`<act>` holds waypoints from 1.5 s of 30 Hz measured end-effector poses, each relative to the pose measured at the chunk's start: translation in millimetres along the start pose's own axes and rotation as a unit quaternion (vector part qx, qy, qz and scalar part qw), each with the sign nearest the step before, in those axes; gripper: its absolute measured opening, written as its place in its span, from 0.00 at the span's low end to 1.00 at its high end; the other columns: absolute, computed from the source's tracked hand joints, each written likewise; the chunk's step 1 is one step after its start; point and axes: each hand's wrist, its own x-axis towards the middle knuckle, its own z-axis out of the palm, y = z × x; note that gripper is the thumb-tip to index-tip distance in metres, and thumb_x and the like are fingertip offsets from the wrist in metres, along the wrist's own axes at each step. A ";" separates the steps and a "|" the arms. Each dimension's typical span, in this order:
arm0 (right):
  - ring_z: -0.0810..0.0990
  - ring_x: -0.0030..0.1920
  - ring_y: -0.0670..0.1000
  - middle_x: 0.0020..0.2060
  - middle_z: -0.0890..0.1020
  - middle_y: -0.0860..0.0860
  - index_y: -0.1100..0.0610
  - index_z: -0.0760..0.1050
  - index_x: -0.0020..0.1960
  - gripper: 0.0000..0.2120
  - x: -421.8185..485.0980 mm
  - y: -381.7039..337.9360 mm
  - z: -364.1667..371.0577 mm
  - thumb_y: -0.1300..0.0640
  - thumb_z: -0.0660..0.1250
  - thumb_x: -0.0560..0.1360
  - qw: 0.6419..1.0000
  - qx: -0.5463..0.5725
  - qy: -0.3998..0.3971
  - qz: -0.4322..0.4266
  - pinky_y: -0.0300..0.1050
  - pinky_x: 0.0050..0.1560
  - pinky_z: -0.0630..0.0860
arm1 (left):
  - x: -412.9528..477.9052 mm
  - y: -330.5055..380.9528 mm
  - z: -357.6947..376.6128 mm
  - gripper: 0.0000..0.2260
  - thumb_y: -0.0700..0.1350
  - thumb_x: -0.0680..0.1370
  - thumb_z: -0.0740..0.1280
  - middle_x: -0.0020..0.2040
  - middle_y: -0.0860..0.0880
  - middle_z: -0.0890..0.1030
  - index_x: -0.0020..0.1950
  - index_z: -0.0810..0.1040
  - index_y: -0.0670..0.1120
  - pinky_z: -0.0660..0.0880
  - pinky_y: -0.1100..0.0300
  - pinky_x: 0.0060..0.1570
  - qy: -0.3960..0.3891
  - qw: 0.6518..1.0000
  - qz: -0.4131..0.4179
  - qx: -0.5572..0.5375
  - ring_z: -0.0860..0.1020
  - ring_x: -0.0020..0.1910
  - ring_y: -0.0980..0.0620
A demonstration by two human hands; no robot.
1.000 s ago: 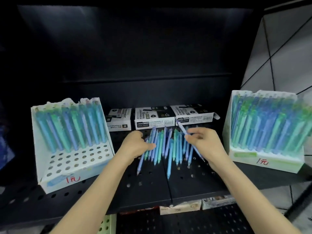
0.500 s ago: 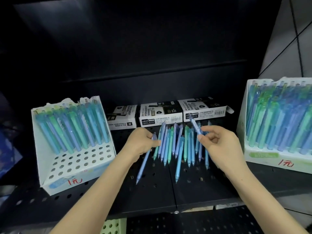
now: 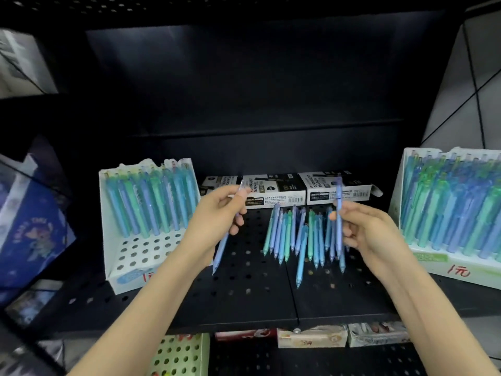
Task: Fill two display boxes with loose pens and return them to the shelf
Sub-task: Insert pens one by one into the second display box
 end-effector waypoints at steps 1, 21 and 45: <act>0.66 0.26 0.46 0.32 0.80 0.53 0.68 0.73 0.55 0.10 0.8 -2.0 4.2 0.70 0.58 0.76 1.000 0.028 -0.011 0.007 0.37 0.21 0.61 | -6.0 4.7 -8.3 0.09 0.48 0.79 0.62 0.35 0.50 0.73 0.55 0.79 0.48 0.68 0.62 0.29 0.000 1.000 0.010 -0.005 0.71 0.33 0.55; 0.78 0.27 0.51 0.28 0.78 0.54 0.63 0.75 0.47 0.13 -53.3 -22.3 221.5 0.54 0.58 0.80 0.962 -0.097 -0.163 -0.198 0.44 0.34 0.79 | -51.3 -16.0 -170.5 0.07 0.44 0.81 0.57 0.35 0.47 0.74 0.48 0.74 0.46 0.69 0.68 0.25 0.223 0.974 0.023 -0.030 0.74 0.31 0.55; 0.75 0.35 0.49 0.33 0.78 0.47 0.54 0.77 0.42 0.07 -41.0 -14.9 272.3 0.53 0.64 0.77 0.833 -0.425 -0.112 -0.335 0.34 0.33 0.68 | -39.3 -17.3 -168.7 0.08 0.48 0.80 0.60 0.34 0.50 0.74 0.53 0.78 0.53 0.63 0.67 0.24 0.114 0.993 0.016 -0.040 0.71 0.31 0.55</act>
